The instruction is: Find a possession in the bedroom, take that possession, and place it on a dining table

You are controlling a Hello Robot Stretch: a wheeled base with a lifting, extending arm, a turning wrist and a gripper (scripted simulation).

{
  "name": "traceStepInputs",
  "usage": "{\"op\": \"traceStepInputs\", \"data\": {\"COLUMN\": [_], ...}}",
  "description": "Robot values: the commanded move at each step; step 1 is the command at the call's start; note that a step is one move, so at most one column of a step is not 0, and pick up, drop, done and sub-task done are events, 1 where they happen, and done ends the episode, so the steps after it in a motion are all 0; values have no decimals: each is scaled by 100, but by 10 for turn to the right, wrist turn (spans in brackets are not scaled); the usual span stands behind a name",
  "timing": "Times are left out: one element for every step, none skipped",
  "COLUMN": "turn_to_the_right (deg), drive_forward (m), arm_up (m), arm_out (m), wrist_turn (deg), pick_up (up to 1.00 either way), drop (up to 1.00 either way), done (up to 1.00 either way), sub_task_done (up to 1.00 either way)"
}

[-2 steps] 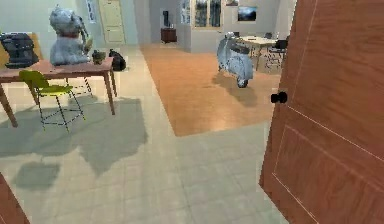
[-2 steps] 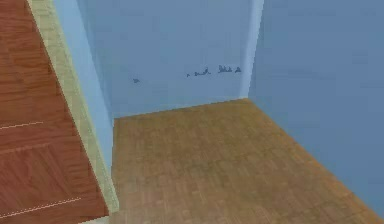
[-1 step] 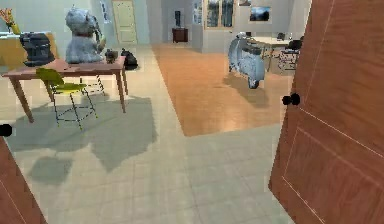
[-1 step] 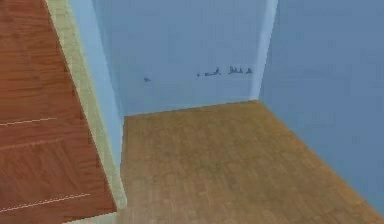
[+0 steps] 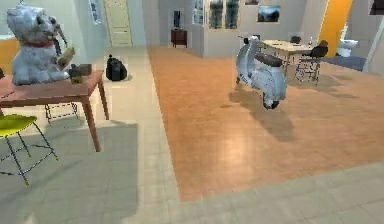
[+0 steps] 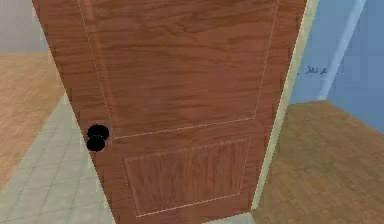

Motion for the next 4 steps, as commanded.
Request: {"op": "traceStepInputs", "data": {"turn_to_the_right": [-30,0,360,0], "drive_forward": [0,35,0,55], "arm_up": [0,0,0,0], "arm_out": [0,0,0,0], "wrist_turn": [0,0,0,0], "pick_up": [0,0,0,0], "drop": [0,0,0,0], "done": [0,0,0,0], "sub_task_done": [0,0,0,0]}}
